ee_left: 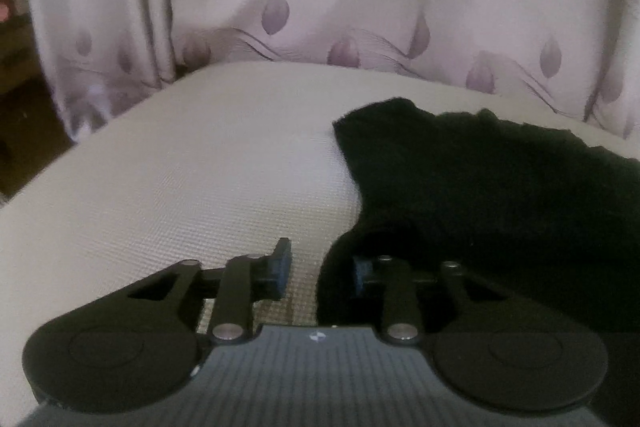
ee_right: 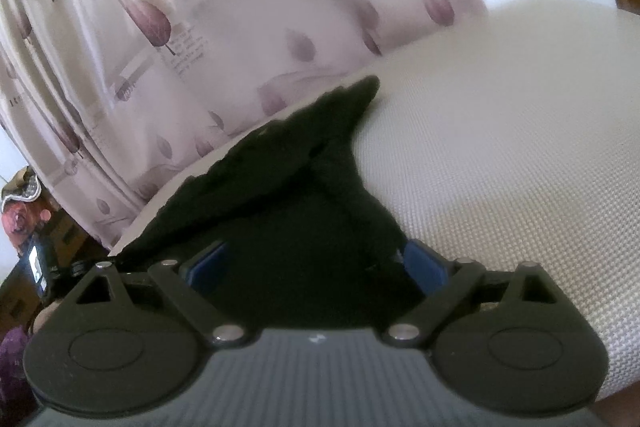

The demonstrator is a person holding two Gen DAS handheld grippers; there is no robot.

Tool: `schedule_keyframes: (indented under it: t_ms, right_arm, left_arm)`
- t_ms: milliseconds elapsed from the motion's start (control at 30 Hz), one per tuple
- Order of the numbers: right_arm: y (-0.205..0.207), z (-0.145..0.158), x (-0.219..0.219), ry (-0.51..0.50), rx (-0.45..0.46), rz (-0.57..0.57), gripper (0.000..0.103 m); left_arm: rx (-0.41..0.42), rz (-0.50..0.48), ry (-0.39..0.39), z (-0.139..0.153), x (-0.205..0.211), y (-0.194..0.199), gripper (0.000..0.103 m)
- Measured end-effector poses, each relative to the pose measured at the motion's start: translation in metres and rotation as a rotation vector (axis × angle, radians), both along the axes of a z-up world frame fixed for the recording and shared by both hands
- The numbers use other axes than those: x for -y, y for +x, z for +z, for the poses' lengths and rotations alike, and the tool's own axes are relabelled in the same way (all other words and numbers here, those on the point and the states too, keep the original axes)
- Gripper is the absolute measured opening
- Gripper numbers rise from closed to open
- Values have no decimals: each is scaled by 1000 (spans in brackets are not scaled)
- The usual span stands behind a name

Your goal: Fold small clothes

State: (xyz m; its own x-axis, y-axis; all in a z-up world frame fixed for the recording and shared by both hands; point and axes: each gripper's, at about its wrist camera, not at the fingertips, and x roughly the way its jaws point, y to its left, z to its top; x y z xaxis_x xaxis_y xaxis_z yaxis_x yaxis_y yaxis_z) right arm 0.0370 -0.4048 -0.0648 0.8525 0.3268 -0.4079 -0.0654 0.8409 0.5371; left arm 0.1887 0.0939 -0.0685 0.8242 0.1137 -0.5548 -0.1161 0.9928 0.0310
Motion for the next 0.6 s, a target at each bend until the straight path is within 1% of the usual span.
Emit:
schedule_keyframes:
  t_ms: [33,67,133,200,267,300,333,367,433,500,533,600]
  right_arm:
    - [0,-1,0,4,-2,0,96]
    - [1,-1,2,8,-4,0,96]
    - [0,-4,5,18,-10,-8,96]
    - [-1,-4,9,35,-10,-14,96]
    - [-3,-3,12,48,-6,-21,95]
    - [-5,-2,13,53,-1,-23,95]
    - [-6,0,14,54,5,-24,95]
    - [-7,2,15,47,9,-28,95]
    - [-11,6,19,24,10,-36,95]
    - [-15,8,25,-6,6,-50,95]
    - [-18,9,27,-18,3,-55,95]
    - [-21,6,32,-25,-19,-43,95]
  left_arm:
    - [8,24,7,1,0,0,53]
    - [2,43,-1,1,-1,1,55]
    - [-37,43,-23,-1,-1,5,56]
    - [-32,27,8,2,3,-1,57]
    - [-4,20,74,6,9,-9,67]
    - [8,19,98,9,11,-15,78]
    - [17,14,117,11,11,-21,85]
    - [30,6,143,15,11,-29,88]
    - [42,-32,207,18,12,-43,97]
    - [33,-102,270,16,12,-57,98]
    - [26,-131,282,14,11,-64,98]
    - [-11,-199,277,8,8,-77,98]
